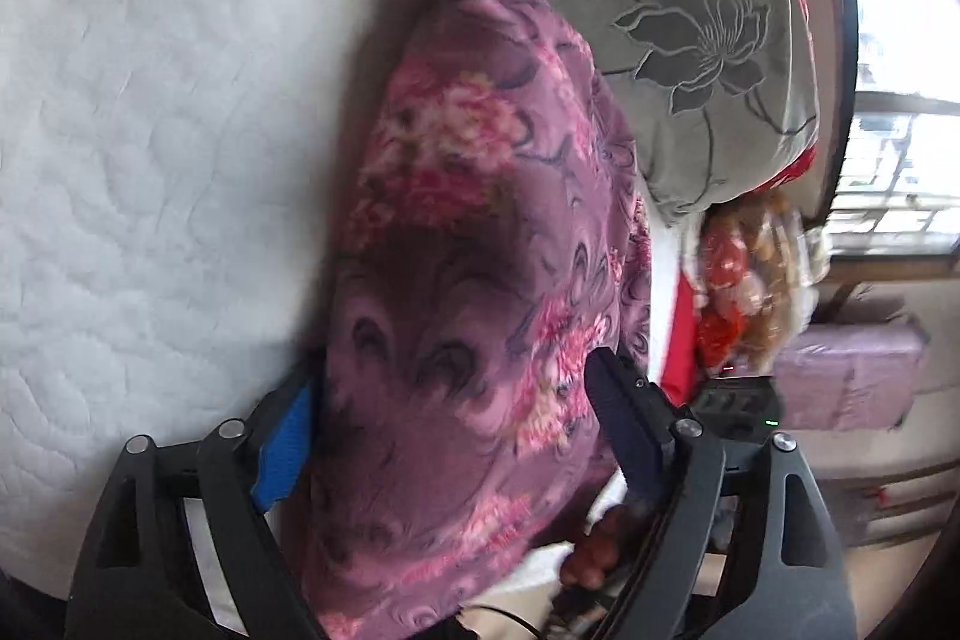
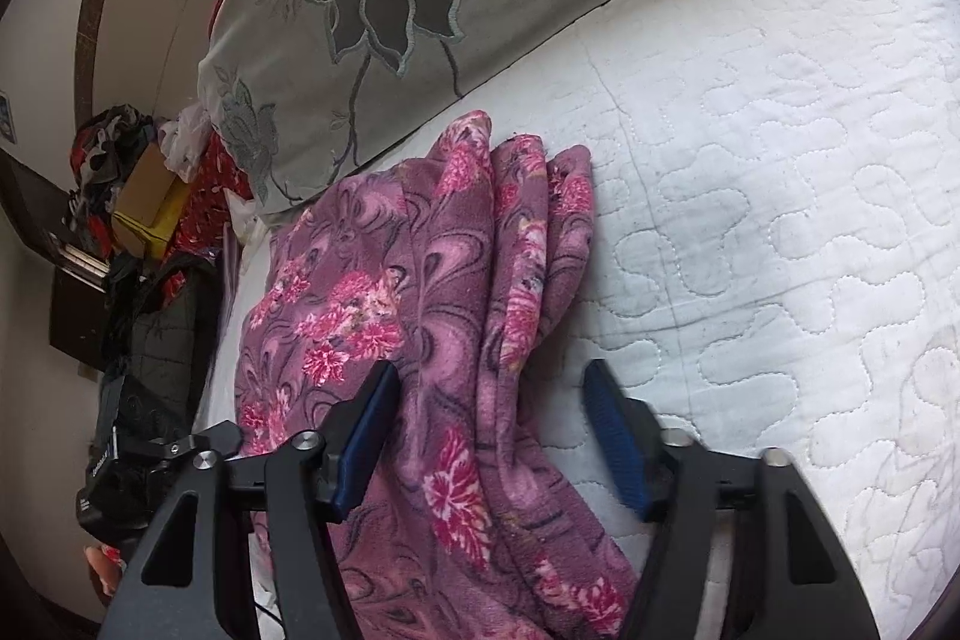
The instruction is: Fold small clothes
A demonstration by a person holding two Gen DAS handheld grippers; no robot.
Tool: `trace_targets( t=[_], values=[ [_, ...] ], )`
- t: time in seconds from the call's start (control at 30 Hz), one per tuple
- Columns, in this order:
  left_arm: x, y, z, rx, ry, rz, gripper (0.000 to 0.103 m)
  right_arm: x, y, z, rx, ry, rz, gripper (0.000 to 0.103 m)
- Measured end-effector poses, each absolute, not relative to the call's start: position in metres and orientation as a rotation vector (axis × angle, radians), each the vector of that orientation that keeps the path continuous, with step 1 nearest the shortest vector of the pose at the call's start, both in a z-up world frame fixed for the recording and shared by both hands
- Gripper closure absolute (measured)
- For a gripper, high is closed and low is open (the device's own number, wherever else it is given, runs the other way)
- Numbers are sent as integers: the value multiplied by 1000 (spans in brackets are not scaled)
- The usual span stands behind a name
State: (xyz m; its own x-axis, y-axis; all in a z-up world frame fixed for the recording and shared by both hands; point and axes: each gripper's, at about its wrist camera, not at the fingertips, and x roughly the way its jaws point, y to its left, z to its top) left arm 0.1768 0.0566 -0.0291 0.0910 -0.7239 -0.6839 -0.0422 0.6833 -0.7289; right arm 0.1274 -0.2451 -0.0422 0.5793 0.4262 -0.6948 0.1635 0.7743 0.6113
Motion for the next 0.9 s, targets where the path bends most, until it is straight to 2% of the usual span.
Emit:
trace_targets(
  t=[0.03,0.07,0.1,0.17,0.43,0.57,0.63,0.67,0.7,0.77,0.9],
  values=[
    [177,55,-26,-653,1404,-553,44,129,-242,-41,691,961,195,81],
    [178,54,-24,-622,1409,-538,60,129,-237,-37,673,962,201,82],
    [177,57,-22,-614,1414,-540,69,128,-232,-32,628,952,179,83],
    [174,64,-16,-608,1405,-554,75,126,-220,-20,558,938,167,84],
    [155,99,33,-542,1307,-565,75,103,-197,20,639,845,245,85],
    [150,108,15,-511,1348,-510,74,95,-184,9,682,873,259,85],
    [149,111,-8,-476,1383,-457,70,93,-177,-10,700,924,238,85],
    [149,113,-18,-449,1402,-425,62,92,-173,-20,689,951,225,84],
    [149,117,-25,-459,1414,-427,59,92,-171,-27,671,972,204,83],
    [146,128,-21,-511,1394,-444,59,91,-173,-41,674,1000,179,70],
    [147,131,28,-400,1204,-457,60,84,-198,-27,687,959,88,65]
  ],
)
